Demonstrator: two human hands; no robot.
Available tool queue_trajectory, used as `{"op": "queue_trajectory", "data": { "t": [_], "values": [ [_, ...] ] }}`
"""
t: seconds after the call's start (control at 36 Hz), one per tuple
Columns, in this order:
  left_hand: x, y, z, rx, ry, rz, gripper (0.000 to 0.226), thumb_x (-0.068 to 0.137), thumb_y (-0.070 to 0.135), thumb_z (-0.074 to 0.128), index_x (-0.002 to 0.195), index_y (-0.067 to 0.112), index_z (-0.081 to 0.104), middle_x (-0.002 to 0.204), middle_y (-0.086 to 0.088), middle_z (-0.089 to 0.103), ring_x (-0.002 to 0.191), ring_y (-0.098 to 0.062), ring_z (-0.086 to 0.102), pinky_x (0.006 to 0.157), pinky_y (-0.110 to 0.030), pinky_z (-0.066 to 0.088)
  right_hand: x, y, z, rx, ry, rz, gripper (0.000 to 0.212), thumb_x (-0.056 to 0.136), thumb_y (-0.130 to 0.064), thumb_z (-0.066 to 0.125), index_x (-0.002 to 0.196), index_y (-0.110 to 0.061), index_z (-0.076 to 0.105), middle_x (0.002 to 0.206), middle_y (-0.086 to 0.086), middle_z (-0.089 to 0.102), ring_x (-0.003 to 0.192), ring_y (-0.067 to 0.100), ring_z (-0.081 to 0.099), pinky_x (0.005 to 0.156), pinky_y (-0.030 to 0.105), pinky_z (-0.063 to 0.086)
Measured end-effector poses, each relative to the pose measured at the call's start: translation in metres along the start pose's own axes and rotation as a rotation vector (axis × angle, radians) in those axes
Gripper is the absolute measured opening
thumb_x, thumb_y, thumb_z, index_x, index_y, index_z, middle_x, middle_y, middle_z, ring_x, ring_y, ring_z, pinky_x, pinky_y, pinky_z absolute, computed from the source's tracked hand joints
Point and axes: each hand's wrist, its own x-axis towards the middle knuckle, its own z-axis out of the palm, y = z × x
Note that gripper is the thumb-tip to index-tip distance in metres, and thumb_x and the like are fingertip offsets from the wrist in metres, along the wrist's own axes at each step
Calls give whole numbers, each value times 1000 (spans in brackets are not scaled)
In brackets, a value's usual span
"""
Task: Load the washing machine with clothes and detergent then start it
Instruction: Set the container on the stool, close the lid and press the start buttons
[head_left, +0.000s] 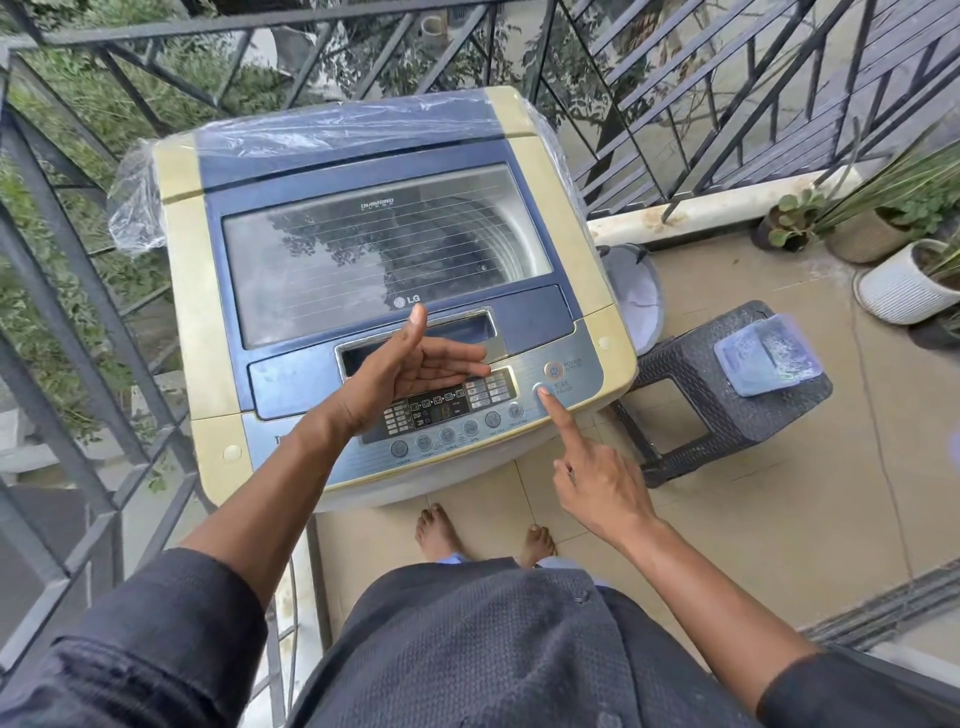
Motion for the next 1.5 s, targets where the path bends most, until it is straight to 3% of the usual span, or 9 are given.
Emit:
{"op": "queue_trajectory", "data": {
  "t": [0.25,0.56,0.69,0.75,0.83,1.0,1.14,1.36,1.5],
  "values": [
    [-4,1,7,-5,38,16,93,102,68,8,136,5,67,132,-16,72,134,-28,63,123,-49,38,2,-3,10,141,-26,25,108,92,-15,58,155,-57,-19,70,6,67,65,37,65,66,50,57],
    [-3,0,10,-27,73,35,94,102,69,9,135,4,68,130,-17,73,131,-30,65,122,-52,39,4,5,8,80,7,-5,98,95,-22,52,155,-58,-17,68,3,63,66,37,64,67,46,55],
    [-3,-1,11,-58,92,45,93,102,69,11,133,3,69,129,-18,74,129,-31,66,121,-50,41,8,-1,3,37,133,-28,78,100,-24,50,162,-50,10,58,-3,44,57,32,56,55,38,42],
    [-2,-1,11,-74,102,49,93,102,68,12,133,2,68,128,-19,73,129,-32,66,120,-50,41,11,-2,3,50,193,-37,67,102,-29,51,161,-44,25,59,0,50,55,32,54,53,37,37],
    [-2,-2,13,-88,140,57,92,103,68,14,131,1,69,127,-19,74,127,-32,68,118,-50,44,16,-4,2,75,219,-55,53,103,-44,42,155,-42,33,70,4,67,63,33,64,55,41,49],
    [-2,-1,25,-106,259,102,82,103,61,24,123,-2,72,116,-21,77,117,-34,73,108,-46,54,30,-19,-15,186,303,-46,23,104,-38,52,122,-26,59,87,-1,77,75,31,71,60,41,55],
    [0,-5,35,-89,418,138,71,112,50,31,110,-4,76,100,-21,79,102,-32,77,96,-42,62,53,-33,-32,155,357,-75,17,102,-30,56,93,-19,66,80,-1,69,68,26,64,55,35,48],
    [10,0,51,-163,723,94,52,113,37,44,96,1,77,86,-26,76,83,-35,75,89,-61,61,90,-56,-51,112,365,-173,17,102,-30,54,98,-21,68,86,-2,68,72,22,63,56,30,40],
    [12,-1,48,276,1029,63,41,98,59,43,84,35,74,67,4,74,69,-22,75,76,-49,62,111,-66,-68,111,360,-223,20,101,-29,53,110,-21,70,102,1,72,87,24,66,68,35,53]
  ]
}}
